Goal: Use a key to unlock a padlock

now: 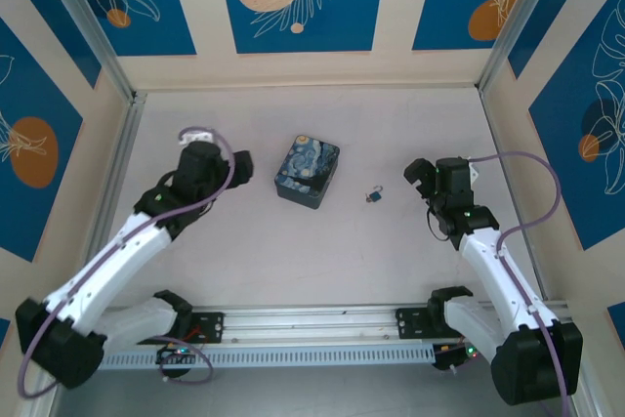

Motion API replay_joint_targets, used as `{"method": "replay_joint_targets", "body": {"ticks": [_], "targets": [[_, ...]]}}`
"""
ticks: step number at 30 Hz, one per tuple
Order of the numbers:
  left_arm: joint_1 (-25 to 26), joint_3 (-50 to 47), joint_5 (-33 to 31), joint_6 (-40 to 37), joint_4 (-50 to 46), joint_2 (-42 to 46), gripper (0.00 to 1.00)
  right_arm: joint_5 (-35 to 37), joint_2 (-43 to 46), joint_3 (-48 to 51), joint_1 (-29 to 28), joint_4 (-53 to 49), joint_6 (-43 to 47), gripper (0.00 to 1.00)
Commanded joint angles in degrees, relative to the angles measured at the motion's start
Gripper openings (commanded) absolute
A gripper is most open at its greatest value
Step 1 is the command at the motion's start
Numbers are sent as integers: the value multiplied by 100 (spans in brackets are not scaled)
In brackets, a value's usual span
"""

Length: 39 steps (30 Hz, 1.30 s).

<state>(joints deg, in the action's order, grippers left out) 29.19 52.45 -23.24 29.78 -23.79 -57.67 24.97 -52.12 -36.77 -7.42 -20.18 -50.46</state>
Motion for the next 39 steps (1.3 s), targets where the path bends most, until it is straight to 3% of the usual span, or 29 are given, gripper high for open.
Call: {"method": "replay_joint_targets", "body": {"ticks": [1, 4, 8, 14, 21, 26, 30, 33, 36, 39], "targets": [[-196, -936, -1317, -1438, 1098, 724, 100, 996, 260, 287, 32, 519, 740, 99], [-459, -1798, -1581, -2330, 2332, 1238, 100, 1210, 257, 431, 43, 972, 1419, 100], [-1068, -2450, -1269, -2588, 3099, 1090, 100, 1351, -51, 574, 49, 1504, 2037, 100], [-1627, -3379, -914, -2798, 5251, -209, 100, 1505, -759, 958, 93, 2554, 2724, 100], [-1969, -3458, -172, -3005, 6990, -1832, 100, 1172, -1451, 1668, 196, 4594, 3358, 100], [-2309, -3360, 766, -2982, 7413, -2435, 100, 618, -2037, 1880, 267, 6088, 3937, 100], [-2412, -3267, 1304, -3094, 7811, -3044, 100, -284, -2758, 1911, 307, 7141, 4294, 100], [-2436, -2980, 1759, -3221, 7249, -3065, 100, -733, -3655, 1912, 178, 8091, 4715, 100], [-2484, -2919, 1864, -3199, 7121, -3069, 100, -1354, -3534, 1406, 588, 6871, 4411, 99], [-2504, -2898, 1885, -3189, 7109, -3093, 100, -1457, -3557, 1377, 662, 6895, 4358, 100]]}}
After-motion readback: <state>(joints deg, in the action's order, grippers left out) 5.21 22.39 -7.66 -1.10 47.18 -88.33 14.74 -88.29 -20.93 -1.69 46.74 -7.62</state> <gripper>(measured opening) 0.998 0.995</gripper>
